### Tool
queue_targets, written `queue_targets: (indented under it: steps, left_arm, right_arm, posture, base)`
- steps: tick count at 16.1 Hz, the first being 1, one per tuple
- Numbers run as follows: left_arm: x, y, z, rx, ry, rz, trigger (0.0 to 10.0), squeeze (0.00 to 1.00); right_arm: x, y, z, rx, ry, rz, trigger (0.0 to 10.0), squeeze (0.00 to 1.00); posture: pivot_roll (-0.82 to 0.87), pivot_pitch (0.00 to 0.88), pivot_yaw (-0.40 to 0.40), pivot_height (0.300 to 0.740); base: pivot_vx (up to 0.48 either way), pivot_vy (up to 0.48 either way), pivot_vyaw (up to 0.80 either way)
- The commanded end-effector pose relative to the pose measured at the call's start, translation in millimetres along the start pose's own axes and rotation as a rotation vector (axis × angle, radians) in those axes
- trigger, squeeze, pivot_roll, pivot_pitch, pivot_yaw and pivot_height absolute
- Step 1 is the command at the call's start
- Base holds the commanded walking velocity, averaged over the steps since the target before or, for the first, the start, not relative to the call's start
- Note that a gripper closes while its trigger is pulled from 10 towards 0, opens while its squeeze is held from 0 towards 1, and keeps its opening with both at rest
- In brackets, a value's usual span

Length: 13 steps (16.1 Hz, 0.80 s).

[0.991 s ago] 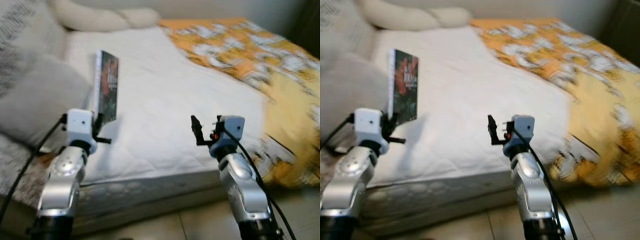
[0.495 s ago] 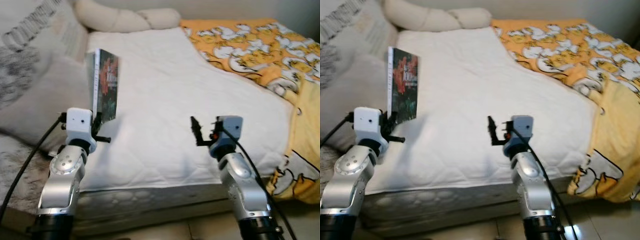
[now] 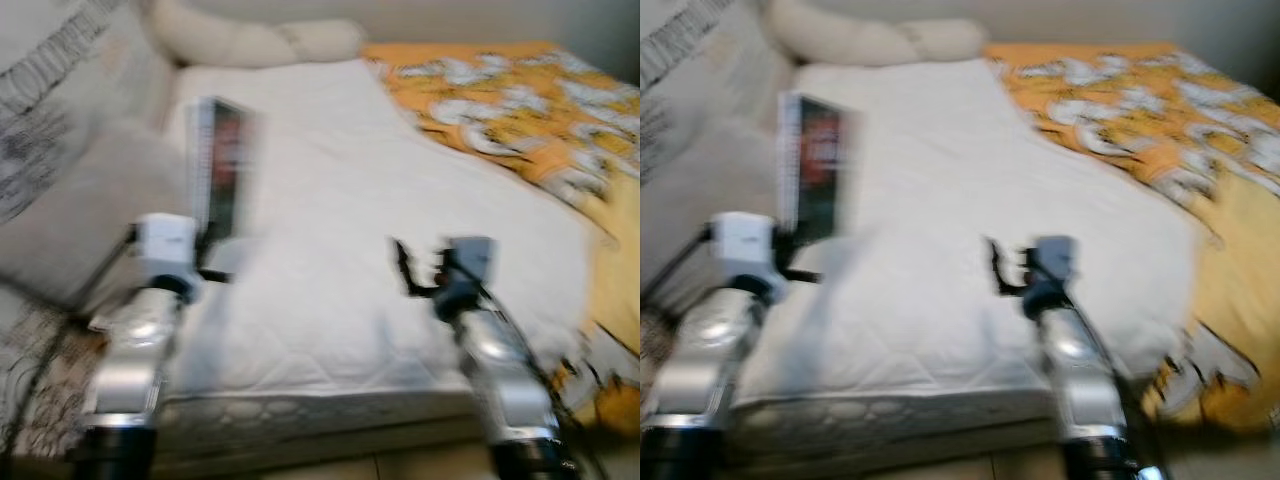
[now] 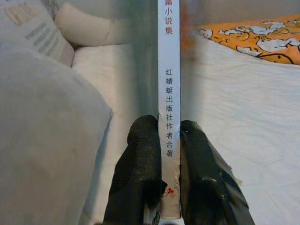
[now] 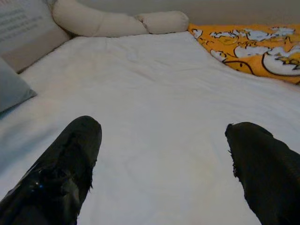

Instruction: Clean up the room

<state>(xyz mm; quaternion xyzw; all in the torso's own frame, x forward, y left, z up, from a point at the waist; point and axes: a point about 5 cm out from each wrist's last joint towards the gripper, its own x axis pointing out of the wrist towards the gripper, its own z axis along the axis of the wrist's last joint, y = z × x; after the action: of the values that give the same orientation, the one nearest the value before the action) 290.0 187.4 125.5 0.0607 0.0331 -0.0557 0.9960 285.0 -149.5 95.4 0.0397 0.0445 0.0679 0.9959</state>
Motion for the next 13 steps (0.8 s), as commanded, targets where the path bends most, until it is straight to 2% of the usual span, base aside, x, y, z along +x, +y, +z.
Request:
queue_targets:
  steps: [1,3,13]
  left_arm:
    - [-0.4,8.6,10.4,0.017,-0.042,0.026,10.0,0.0]
    - [-0.3,8.6,10.5,0.017,-0.042,0.024,10.0,0.0]
    - [-4.3,4.5,11.2,0.013,-0.045,-0.007,10.0,0.0]
  right_arm:
    - [3.8,14.1,6.5,0.013,-0.029,0.043,10.0,0.0]
    - [4.3,11.8,7.0,0.036,-0.034,0.026,10.0,0.0]
    - [-0.4,9.1,6.5,0.035,-0.032,0.025,10.0,0.0]
  posture:
    - [0.04,0.0,-0.011,0.74]
    - [0.04,0.0,-0.011,0.74]
    - [0.04,0.0,-0.02,0.74]
  base:
    - [0.296,0.0,0.78]
    - [0.292,0.0,0.0]
    - [0.289,0.0,0.0]
